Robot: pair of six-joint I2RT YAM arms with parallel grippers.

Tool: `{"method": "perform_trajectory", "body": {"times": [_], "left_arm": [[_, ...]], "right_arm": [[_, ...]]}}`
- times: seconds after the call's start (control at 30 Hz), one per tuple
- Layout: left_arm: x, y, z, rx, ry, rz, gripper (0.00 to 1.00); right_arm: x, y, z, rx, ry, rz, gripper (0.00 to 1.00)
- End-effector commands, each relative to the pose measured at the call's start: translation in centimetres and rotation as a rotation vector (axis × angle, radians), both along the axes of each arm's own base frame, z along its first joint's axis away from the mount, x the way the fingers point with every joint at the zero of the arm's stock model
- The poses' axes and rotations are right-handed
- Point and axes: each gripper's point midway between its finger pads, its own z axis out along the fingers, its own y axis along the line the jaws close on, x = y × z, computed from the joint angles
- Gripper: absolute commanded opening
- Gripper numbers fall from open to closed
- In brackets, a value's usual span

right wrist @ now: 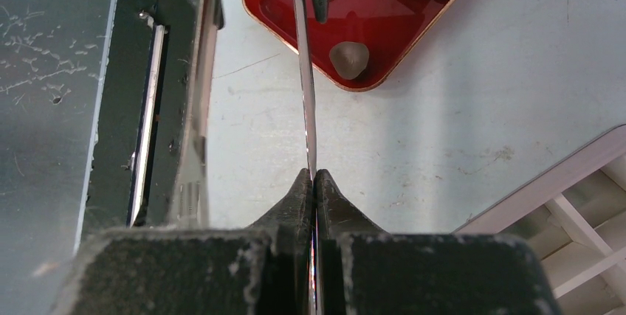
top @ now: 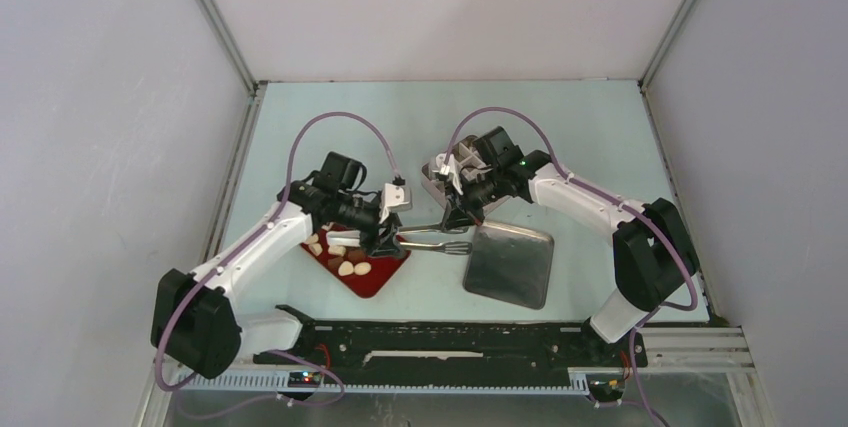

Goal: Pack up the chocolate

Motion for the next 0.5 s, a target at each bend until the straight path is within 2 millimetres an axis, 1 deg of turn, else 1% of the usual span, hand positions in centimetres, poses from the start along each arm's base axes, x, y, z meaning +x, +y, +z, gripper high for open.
{"method": "perform_trajectory", "body": {"times": [0.0, 0.17, 0.27, 0.3, 0.37, 0.4, 0.43, 0.47], "left_arm": [[0.9, -0.5, 1.6, -0.004, -0.062, -0.047, 0.54], [0.6, -0.4, 1.4, -0.002, -0.056, -0.067, 0.36], [0.5, -0.4, 1.5, -0.002, -0.058, -0.069, 0.30], [0.5, -0.3, 1.5, 0.001, -0.058, -0.070, 0.29], [0.3, -0.1, 1.4, 0.017, -0.055, -0.077, 0.27], [0.1, 0.1, 1.3, 0.030, -0.053, -0.083, 0.26], [0.0, 0.5, 1.1, 0.047, -0.055, -0.089, 0.26], [-0.3, 0.9, 0.7, 0.072, -0.054, -0.093, 0.26]], "right_arm": [[-0.2, 0.9, 2.3, 0.089, -0.038, 0.042, 0.00], [-0.1, 0.8, 2.0, 0.085, -0.029, 0.038, 0.00], [-0.1, 0.8, 1.6, 0.073, -0.022, 0.038, 0.00], [-0.1, 0.7, 1.4, 0.069, -0.019, 0.037, 0.02], [0.0, 0.4, 1.4, 0.063, -0.010, 0.027, 0.17], [0.3, 0.1, 1.8, 0.066, -0.011, 0.012, 0.23], [0.7, -0.2, 2.3, 0.074, -0.022, -0.006, 0.30], [1.6, -0.8, 3.2, 0.092, -0.042, -0.037, 0.37]]}}
